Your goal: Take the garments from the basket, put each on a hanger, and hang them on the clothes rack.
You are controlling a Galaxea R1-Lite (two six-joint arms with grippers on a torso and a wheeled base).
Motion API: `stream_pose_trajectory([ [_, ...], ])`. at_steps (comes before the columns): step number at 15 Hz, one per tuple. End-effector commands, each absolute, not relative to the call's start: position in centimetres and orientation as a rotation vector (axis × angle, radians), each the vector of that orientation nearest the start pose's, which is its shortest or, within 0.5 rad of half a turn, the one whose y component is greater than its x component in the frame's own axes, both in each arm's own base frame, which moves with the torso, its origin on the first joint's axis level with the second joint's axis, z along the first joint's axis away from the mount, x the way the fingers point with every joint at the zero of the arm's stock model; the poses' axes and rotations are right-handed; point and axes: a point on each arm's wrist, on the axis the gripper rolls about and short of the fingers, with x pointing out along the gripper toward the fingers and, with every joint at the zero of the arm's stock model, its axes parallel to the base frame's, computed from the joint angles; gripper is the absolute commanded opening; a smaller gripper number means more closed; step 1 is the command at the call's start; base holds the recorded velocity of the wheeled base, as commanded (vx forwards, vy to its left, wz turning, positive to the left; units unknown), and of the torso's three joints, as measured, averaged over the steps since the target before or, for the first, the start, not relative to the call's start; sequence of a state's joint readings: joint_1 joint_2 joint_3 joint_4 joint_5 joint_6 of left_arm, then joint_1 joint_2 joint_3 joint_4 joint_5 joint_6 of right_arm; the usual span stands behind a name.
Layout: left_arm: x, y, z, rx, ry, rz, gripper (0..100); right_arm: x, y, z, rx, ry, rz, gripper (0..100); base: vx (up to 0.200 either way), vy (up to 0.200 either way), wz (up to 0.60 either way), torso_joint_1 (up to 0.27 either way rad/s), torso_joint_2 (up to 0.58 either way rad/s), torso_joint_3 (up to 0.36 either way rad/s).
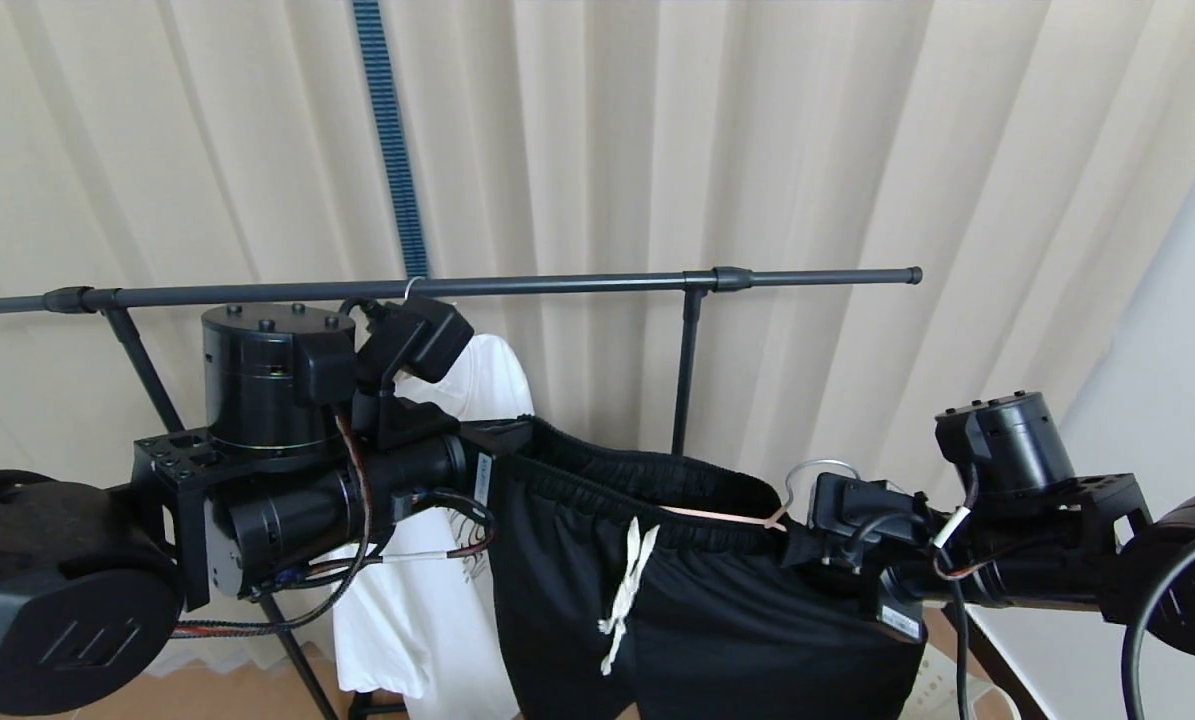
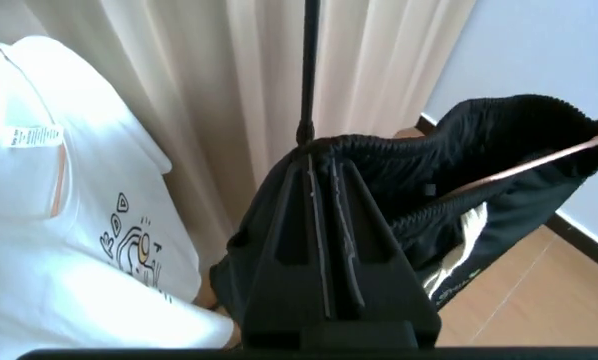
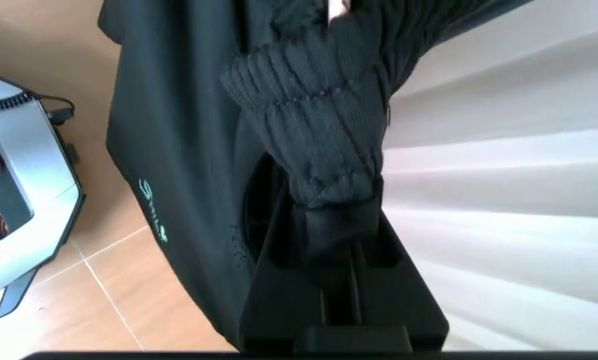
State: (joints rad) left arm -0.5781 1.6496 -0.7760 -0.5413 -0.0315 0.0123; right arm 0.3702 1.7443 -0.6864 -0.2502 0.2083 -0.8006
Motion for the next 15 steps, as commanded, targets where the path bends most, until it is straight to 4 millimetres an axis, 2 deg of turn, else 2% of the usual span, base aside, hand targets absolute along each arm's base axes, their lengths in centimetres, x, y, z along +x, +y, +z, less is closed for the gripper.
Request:
stream_pose_trajectory([
  [1, 23.7, -16.6, 18.9, 0.105, 0.309, -0.632, 0, 25.8, 10.6, 10.3, -0.793, 0.573, 0.844, 0, 0.000, 0.000, 0.00, 0.000, 0.00, 0.000],
  [6, 23.2, -17.4, 18.4, 0.147, 0.346, -0.622, 0, 25.9, 11.0, 11.4, -0.718, 0.566, 0.771, 0, 0.000, 0.000, 0.00, 0.000, 0.00, 0.000],
  [9, 22.7, -18.0, 18.4, 0.159, 0.351, -0.631, 0, 25.3, 11.1, 12.8, -0.699, 0.521, 0.758, 0, 0.000, 0.000, 0.00, 0.000, 0.00, 0.000],
  [12, 21.8, -18.9, 18.1, 0.184, 0.370, -0.648, 0, 24.3, 12.4, 14.3, -0.581, 0.496, 0.756, 0, 0.000, 0.000, 0.00, 0.000, 0.00, 0.000],
  [15, 21.6, -19.1, 17.9, 0.192, 0.384, -0.657, 0, 23.6, 12.9, 15.3, -0.535, 0.470, 0.763, 0, 0.000, 0.000, 0.00, 0.000, 0.00, 0.000],
])
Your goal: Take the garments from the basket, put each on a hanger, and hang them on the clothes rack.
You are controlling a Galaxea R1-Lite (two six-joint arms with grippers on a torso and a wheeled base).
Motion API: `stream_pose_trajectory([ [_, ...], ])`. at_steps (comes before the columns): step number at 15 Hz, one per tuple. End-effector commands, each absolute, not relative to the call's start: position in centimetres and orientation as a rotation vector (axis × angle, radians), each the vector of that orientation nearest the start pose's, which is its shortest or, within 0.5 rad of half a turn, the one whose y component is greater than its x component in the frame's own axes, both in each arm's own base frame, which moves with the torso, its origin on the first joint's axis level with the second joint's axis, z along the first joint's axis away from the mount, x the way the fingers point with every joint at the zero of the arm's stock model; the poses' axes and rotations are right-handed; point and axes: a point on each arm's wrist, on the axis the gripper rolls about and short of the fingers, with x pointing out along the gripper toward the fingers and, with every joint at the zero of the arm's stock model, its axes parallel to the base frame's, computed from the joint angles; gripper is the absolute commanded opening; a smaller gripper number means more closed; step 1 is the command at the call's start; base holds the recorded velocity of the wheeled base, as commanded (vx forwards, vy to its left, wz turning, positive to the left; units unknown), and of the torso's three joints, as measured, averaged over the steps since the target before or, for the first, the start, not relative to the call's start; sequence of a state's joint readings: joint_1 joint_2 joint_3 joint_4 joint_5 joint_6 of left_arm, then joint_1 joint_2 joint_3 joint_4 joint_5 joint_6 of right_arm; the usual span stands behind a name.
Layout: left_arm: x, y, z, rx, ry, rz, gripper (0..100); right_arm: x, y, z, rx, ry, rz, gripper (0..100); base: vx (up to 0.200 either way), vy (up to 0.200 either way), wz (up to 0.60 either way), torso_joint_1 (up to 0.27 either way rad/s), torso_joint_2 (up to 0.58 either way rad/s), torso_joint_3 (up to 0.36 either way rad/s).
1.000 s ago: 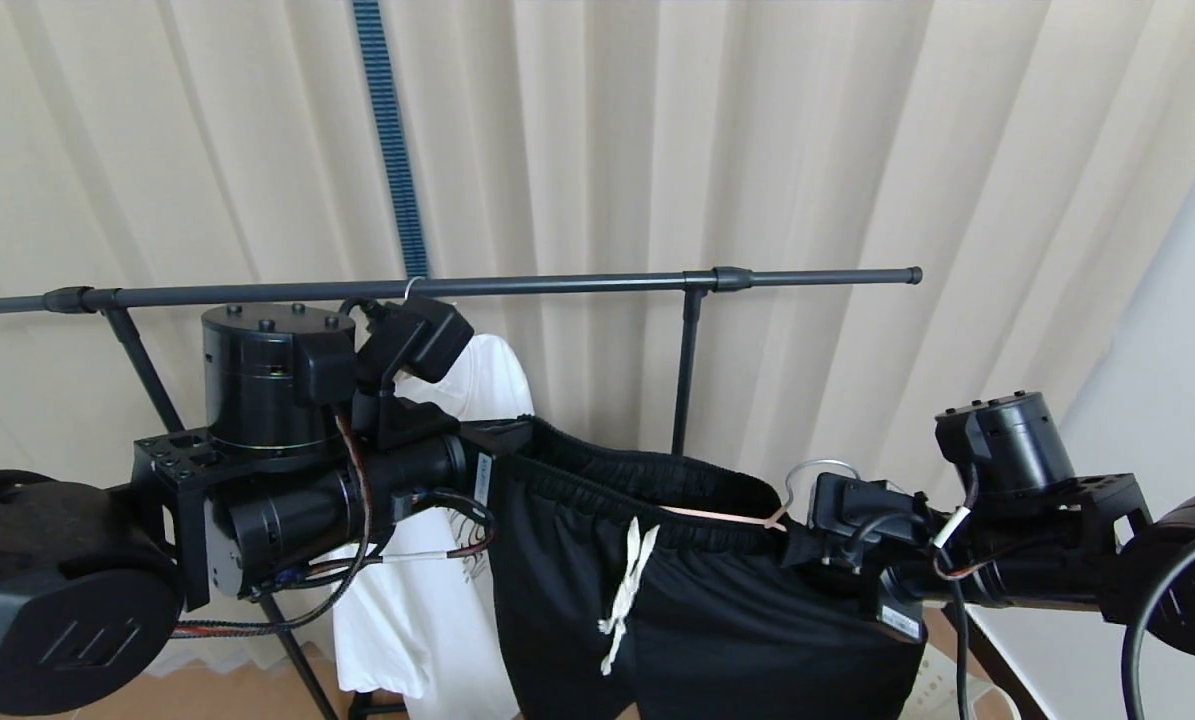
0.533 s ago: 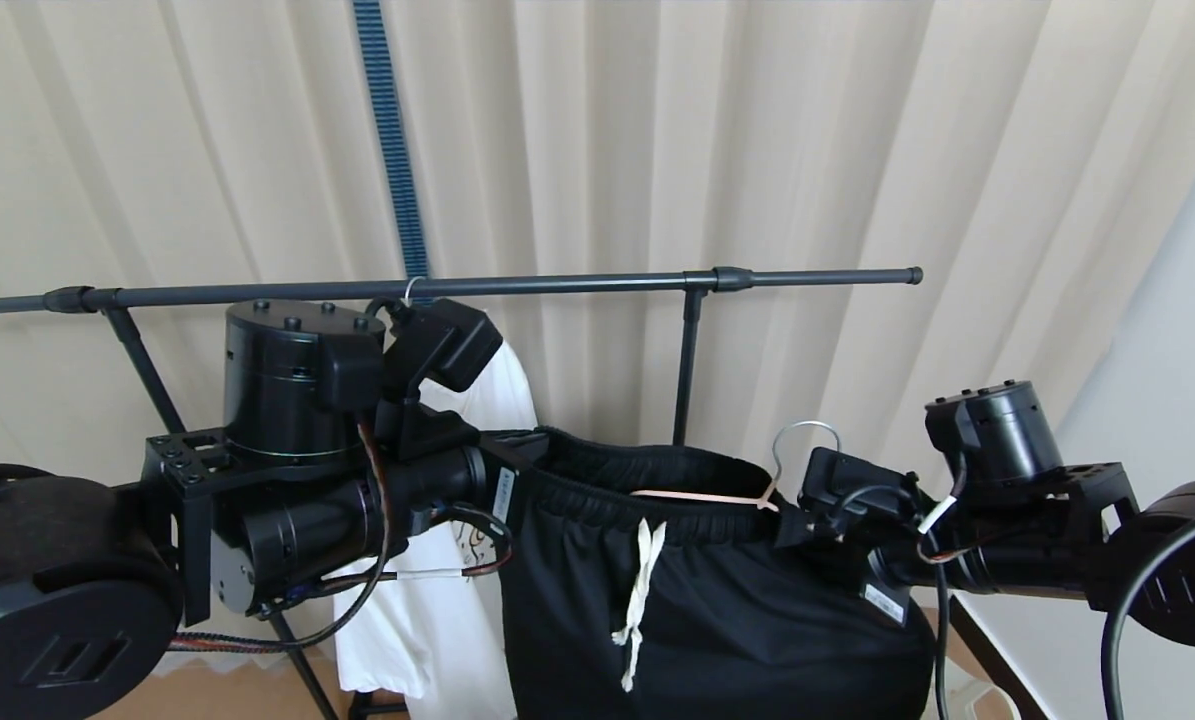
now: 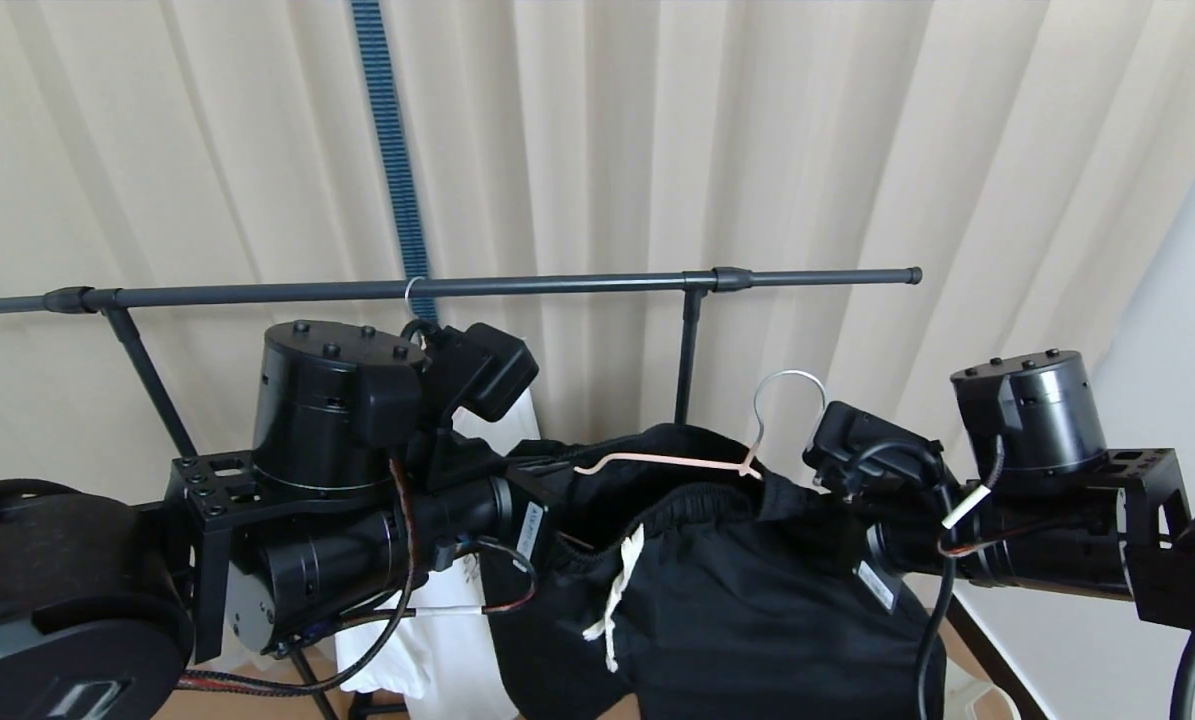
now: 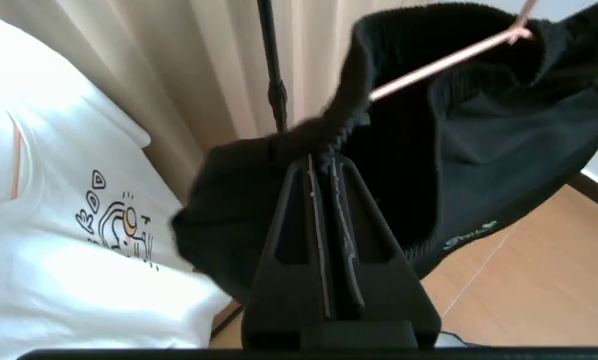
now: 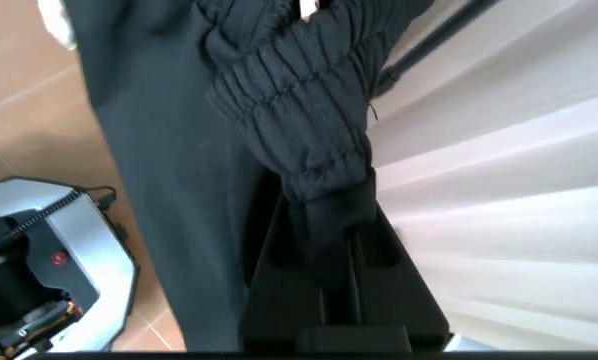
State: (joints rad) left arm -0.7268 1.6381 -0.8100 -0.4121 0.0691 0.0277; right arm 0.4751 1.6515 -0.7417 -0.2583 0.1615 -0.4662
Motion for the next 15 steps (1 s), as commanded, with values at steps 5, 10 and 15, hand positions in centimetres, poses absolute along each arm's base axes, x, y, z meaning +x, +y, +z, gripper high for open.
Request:
stream_pose_trajectory([
  [5, 20.9, -19.8, 18.2, 0.177, 0.379, -0.687, 0, 23.0, 13.9, 15.2, -0.521, 0.474, 0.796, 0, 0.000, 0.000, 0.00, 0.000, 0.00, 0.000],
  [10, 21.1, -20.7, 19.8, 0.057, 0.358, -0.689, 0, 23.2, 14.3, 14.0, -0.547, 0.522, 0.783, 0, 0.000, 0.000, 0.00, 0.000, 0.00, 0.000],
  [15, 21.4, -20.8, 21.1, 0.018, 0.321, -0.683, 0, 23.1, 14.2, 12.6, -0.647, 0.541, 0.804, 0, 0.000, 0.000, 0.00, 0.000, 0.00, 0.000],
])
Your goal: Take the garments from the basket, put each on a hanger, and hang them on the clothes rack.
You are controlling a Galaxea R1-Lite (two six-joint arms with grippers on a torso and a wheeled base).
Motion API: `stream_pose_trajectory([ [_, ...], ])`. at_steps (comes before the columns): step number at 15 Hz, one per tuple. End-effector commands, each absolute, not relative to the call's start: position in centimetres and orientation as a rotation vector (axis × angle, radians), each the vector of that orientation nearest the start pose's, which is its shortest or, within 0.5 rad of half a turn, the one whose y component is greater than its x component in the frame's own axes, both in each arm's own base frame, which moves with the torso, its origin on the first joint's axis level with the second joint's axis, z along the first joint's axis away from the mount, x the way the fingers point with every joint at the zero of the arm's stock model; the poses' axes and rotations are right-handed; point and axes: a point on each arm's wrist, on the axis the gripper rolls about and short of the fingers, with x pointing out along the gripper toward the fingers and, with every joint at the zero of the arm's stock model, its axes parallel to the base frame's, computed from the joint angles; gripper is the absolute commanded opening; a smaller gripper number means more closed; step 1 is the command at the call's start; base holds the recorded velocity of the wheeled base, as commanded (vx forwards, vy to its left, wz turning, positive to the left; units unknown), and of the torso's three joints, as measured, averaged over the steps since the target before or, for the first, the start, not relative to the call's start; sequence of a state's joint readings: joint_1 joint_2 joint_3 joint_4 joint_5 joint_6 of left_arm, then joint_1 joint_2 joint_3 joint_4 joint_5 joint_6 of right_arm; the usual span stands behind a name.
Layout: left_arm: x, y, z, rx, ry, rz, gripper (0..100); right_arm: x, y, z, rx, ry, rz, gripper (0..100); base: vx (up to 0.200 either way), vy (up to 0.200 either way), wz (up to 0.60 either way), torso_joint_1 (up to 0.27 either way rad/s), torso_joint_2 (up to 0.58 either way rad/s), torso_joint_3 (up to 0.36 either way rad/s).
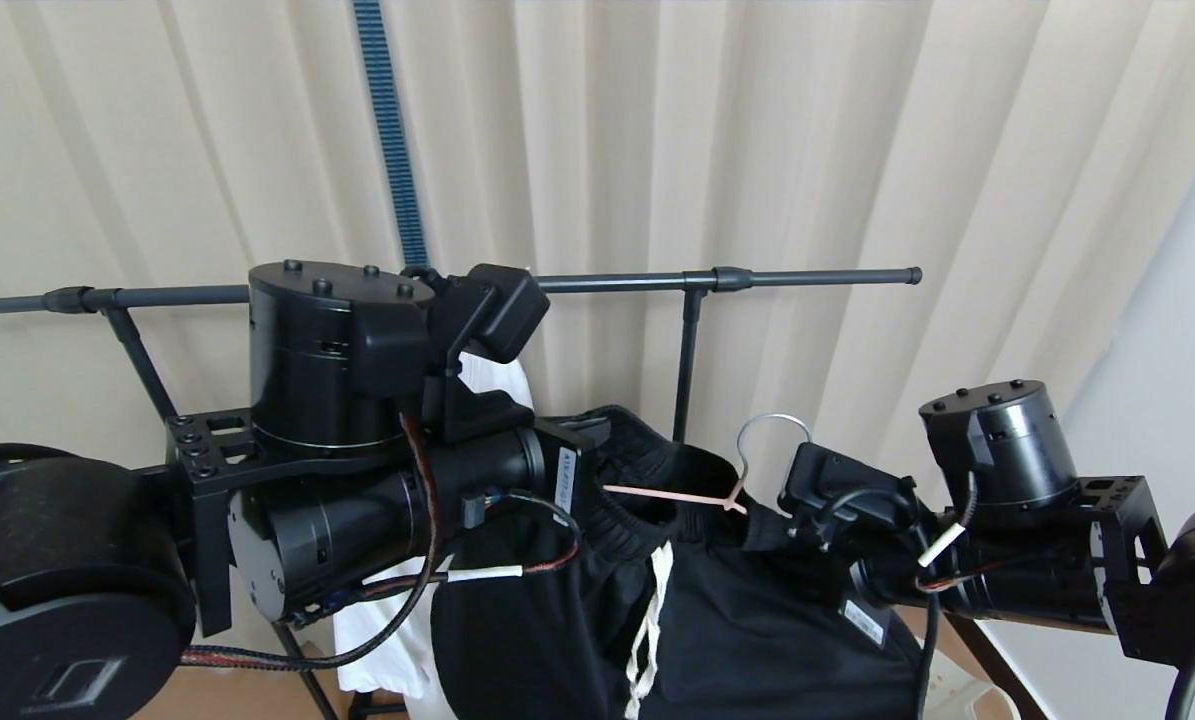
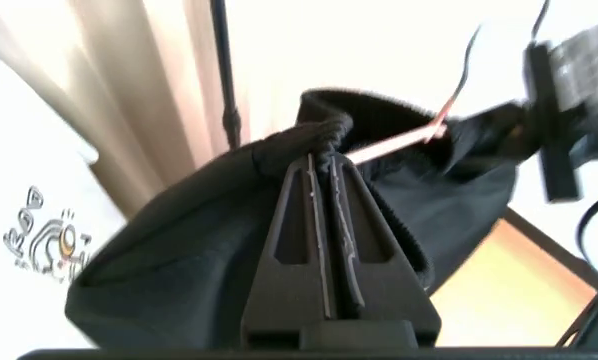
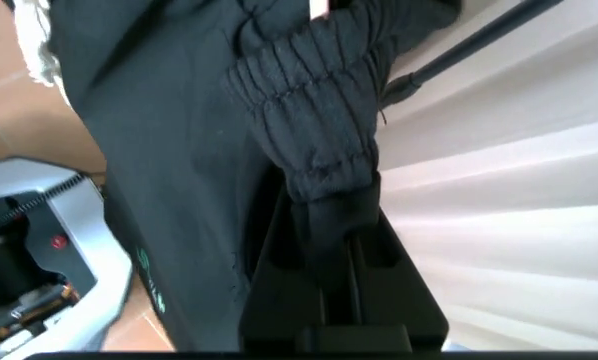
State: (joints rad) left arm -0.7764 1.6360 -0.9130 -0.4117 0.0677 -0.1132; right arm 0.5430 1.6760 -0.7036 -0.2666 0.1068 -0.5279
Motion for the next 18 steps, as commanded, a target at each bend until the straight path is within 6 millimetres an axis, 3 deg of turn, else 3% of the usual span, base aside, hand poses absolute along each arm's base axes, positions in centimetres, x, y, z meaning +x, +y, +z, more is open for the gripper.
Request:
stream_pose_trajectory([
  [1, 21.5, -20.7, 21.6, 0.012, 0.308, -0.682, 0, 23.2, 14.2, 12.3, -0.656, 0.539, 0.788, 0, 0.000, 0.000, 0.00, 0.000, 0.00, 0.000],
  [6, 21.3, -20.0, 21.7, 0.012, 0.312, -0.667, 0, 23.9, 14.3, 11.8, -0.693, 0.522, 0.720, 0, 0.000, 0.000, 0.00, 0.000, 0.00, 0.000],
  [11, 20.8, -19.3, 20.3, 0.041, 0.361, -0.661, 0, 25.3, 13.4, 14.4, -0.514, 0.416, 0.608, 0, 0.000, 0.000, 0.00, 0.000, 0.00, 0.000],
  [18, 20.2, -20.6, 17.4, 0.101, 0.451, -0.700, 0, 24.4, 13.2, 15.5, -0.451, 0.262, 0.710, 0, 0.000, 0.000, 0.00, 0.000, 0.00, 0.000],
])
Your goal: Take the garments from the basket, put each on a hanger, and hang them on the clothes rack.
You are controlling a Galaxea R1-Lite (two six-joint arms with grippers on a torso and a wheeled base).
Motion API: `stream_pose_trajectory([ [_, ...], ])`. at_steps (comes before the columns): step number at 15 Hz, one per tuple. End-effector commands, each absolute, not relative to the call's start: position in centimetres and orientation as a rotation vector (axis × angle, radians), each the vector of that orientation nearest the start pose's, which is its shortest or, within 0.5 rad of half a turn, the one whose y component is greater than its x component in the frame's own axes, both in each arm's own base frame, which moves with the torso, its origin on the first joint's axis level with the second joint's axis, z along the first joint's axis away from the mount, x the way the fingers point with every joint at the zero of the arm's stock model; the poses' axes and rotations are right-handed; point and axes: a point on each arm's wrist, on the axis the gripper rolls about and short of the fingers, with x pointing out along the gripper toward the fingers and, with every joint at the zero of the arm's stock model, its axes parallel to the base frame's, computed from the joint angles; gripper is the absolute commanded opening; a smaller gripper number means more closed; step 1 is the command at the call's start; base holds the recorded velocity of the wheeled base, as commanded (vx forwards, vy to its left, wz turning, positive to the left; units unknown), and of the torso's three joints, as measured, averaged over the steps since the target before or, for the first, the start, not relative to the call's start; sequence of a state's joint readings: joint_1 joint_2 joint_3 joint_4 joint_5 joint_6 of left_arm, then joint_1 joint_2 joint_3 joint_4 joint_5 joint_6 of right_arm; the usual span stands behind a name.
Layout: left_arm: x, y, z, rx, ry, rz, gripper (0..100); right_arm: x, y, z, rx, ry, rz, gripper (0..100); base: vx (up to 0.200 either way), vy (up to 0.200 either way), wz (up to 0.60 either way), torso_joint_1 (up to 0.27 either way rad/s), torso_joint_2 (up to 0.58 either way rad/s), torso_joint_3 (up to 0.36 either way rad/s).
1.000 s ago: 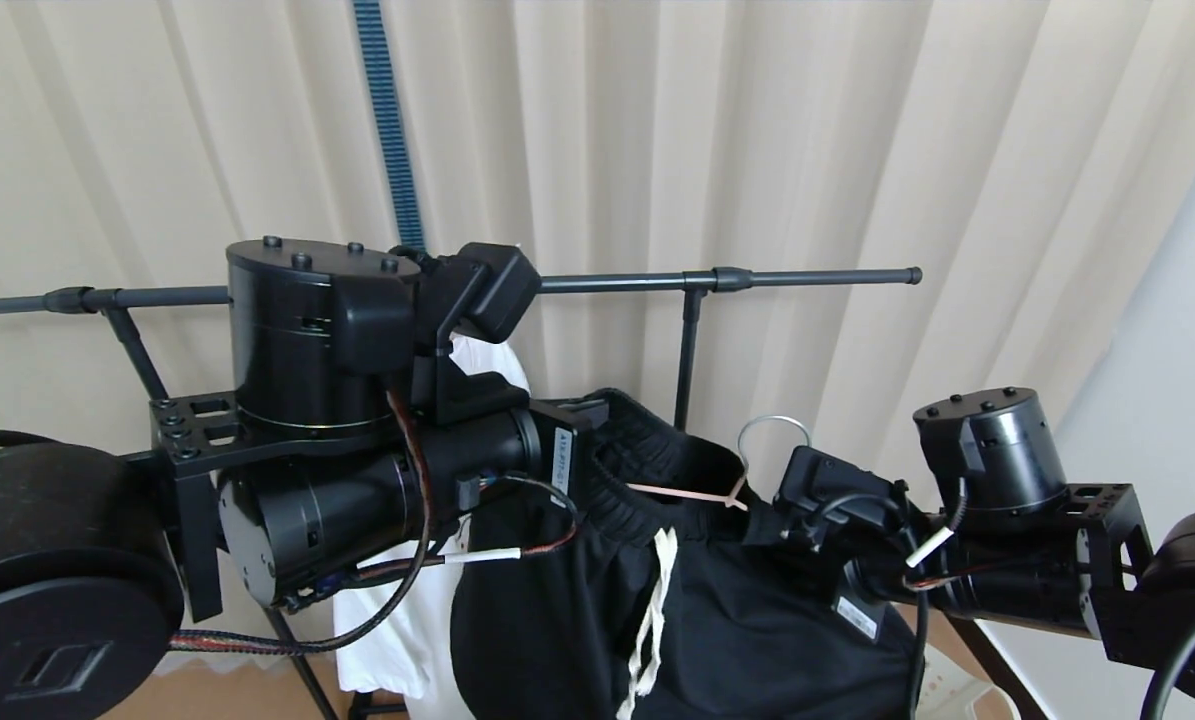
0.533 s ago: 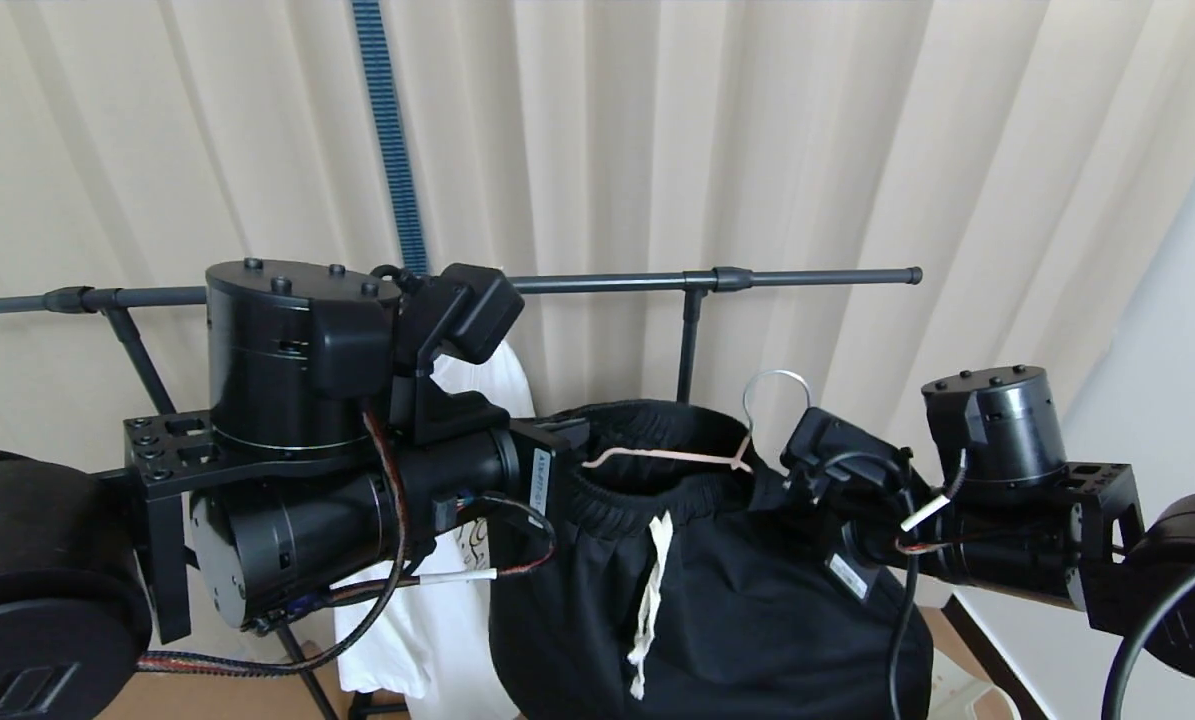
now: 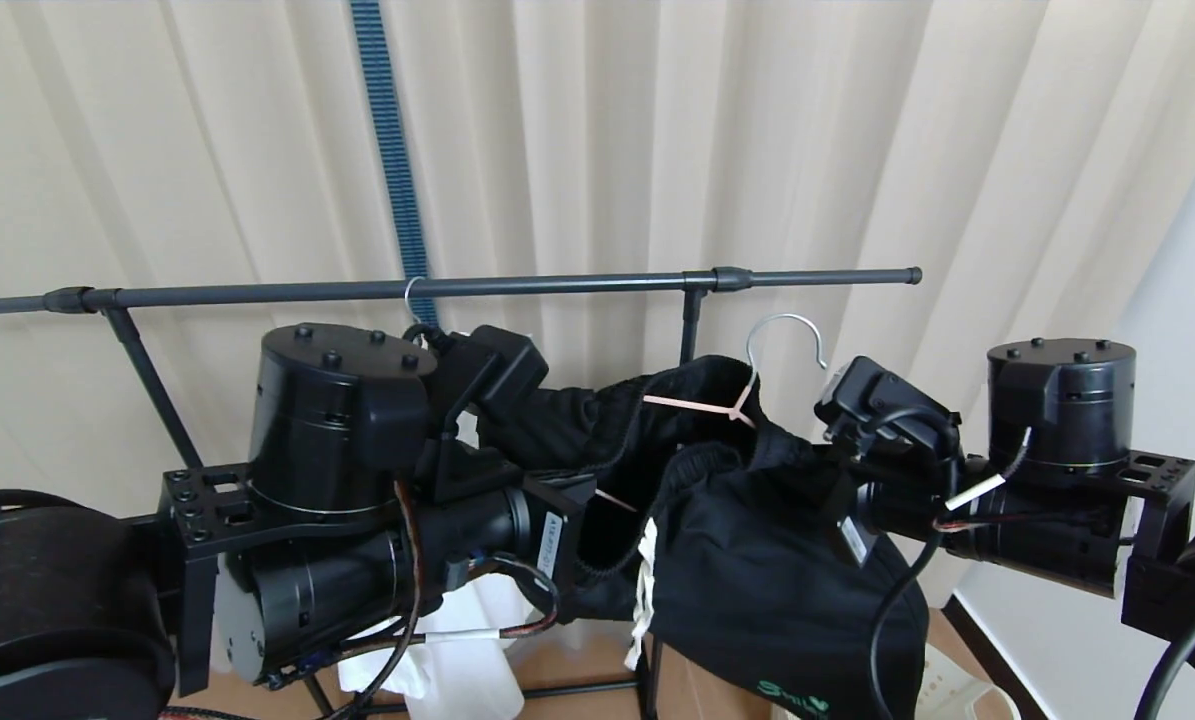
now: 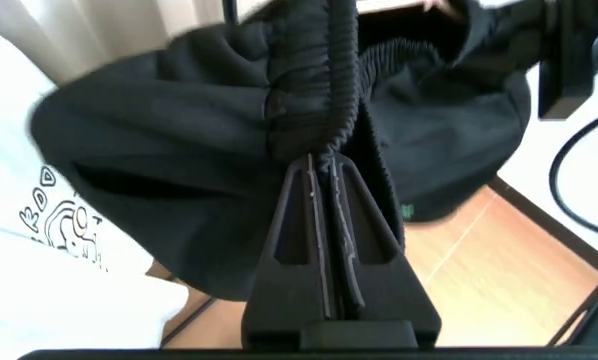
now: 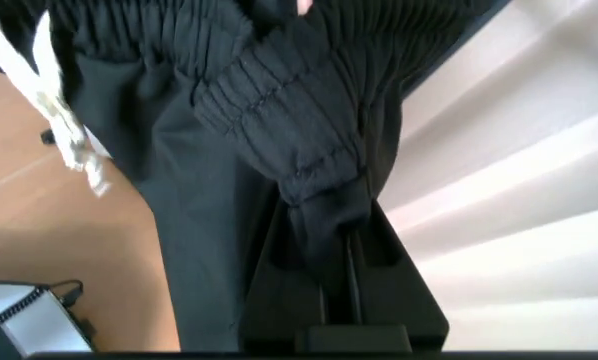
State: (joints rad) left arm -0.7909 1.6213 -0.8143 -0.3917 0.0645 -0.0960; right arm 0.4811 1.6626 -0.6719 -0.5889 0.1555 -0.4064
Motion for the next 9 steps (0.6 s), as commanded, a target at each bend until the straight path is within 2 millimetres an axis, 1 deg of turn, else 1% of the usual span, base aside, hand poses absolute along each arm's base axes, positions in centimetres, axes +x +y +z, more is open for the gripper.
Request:
stream_pose_trajectory([
  [1, 20.1, -20.9, 17.1, 0.110, 0.462, -0.708, 0, 24.1, 13.1, 15.4, -0.445, 0.251, 0.727, 0, 0.000, 0.000, 0.00, 0.000, 0.00, 0.000],
  [3, 20.3, -21.2, 16.8, 0.112, 0.470, -0.708, 0, 24.0, 13.1, 15.5, -0.436, 0.218, 0.745, 0, 0.000, 0.000, 0.00, 0.000, 0.00, 0.000],
  [6, 20.4, -22.1, 16.0, 0.124, 0.491, -0.725, 0, 23.7, 13.0, 15.4, -0.427, 0.208, 0.780, 0, 0.000, 0.000, 0.00, 0.000, 0.00, 0.000],
  [9, 20.9, -23.1, 16.4, 0.096, 0.482, -0.727, 0, 23.3, 13.0, 15.4, -0.421, 0.201, 0.818, 0, 0.000, 0.000, 0.00, 0.000, 0.00, 0.000],
])
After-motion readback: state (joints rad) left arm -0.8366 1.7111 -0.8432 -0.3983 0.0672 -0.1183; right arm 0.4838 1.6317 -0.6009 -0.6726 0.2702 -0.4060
